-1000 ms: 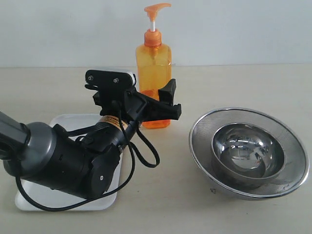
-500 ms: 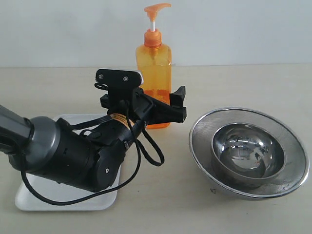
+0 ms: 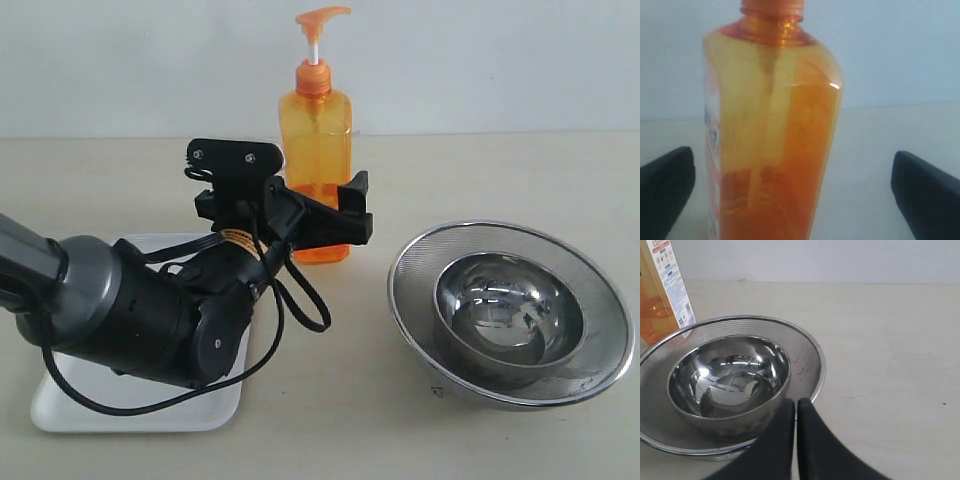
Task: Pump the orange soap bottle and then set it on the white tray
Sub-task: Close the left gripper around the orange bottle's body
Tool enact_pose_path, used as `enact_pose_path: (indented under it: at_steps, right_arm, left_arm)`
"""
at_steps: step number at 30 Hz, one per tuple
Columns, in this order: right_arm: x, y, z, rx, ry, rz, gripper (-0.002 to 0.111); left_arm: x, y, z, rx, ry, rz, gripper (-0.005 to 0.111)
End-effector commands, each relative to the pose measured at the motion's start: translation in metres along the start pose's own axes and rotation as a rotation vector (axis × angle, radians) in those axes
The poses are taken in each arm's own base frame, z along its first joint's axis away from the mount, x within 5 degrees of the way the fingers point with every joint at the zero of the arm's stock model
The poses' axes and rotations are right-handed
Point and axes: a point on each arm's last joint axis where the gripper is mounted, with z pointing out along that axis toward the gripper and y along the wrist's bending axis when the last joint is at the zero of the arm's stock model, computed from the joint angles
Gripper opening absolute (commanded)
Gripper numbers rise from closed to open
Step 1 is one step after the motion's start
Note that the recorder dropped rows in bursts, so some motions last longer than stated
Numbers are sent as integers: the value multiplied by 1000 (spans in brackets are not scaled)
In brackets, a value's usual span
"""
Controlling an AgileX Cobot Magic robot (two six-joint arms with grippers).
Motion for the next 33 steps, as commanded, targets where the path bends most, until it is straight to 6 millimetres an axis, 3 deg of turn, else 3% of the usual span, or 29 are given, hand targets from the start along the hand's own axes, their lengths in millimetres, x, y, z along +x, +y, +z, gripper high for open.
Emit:
enact_pose_path:
  at_steps: [1,10,21,31,33]
  right_arm:
    - [-1,0,0,6,-9,0,0]
    - [-1,0,0,6,-9,0,0]
    - [-1,0,0,6,-9,0,0]
    - [-1,0,0,6,-9,0,0]
    - [-1,0,0,6,-9,0,0]
  left_arm:
    - [-4,1,2,-8,-31,-2,110]
    - [-16,-5,12,-5,-75,-13,110]
    - [1,-6,34,-27,-77,68,110]
    - [-2,17,50,-82,-98,62,110]
    - [-5,13,53,-52,-111,54,110]
